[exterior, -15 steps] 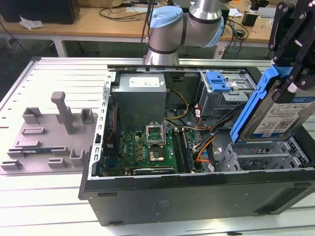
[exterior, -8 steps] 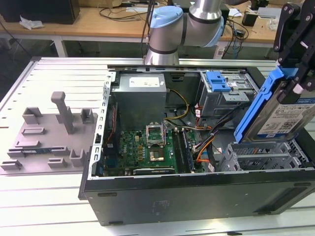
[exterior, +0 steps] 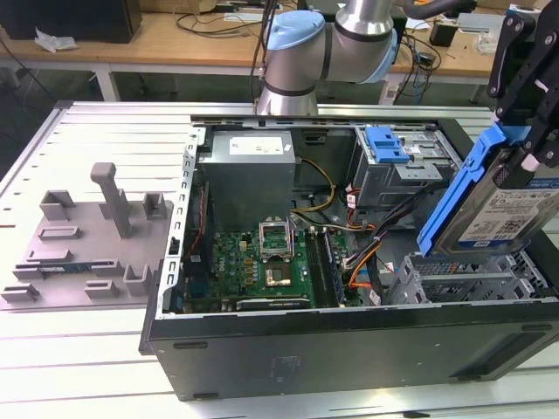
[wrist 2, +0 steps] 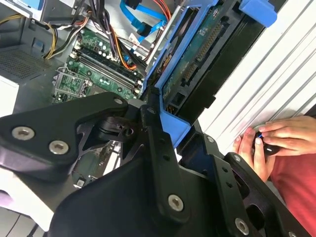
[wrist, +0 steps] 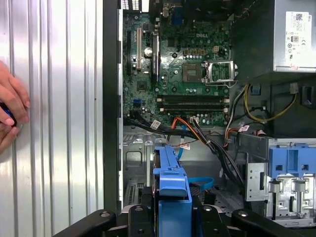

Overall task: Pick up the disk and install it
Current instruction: 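Insert the disk into the insertion slot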

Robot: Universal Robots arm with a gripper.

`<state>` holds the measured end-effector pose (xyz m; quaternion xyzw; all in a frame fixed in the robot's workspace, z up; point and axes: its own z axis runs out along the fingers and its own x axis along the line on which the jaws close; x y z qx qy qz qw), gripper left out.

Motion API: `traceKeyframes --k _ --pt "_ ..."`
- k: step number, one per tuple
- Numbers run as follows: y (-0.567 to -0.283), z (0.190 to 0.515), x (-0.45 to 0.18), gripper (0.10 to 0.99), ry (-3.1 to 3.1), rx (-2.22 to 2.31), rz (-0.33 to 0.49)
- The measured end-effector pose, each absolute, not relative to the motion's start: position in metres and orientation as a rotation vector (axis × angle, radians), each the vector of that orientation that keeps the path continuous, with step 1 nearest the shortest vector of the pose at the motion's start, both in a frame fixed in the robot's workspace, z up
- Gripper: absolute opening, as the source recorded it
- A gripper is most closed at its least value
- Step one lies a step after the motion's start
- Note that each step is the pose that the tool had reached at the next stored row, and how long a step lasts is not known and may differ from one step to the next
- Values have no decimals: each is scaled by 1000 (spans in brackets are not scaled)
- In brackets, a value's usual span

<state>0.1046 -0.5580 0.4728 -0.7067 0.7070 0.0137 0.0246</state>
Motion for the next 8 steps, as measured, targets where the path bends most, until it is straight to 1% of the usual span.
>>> traceKeyframes --k 8 --pt "-558 464 105 365 2190 -2184 43"
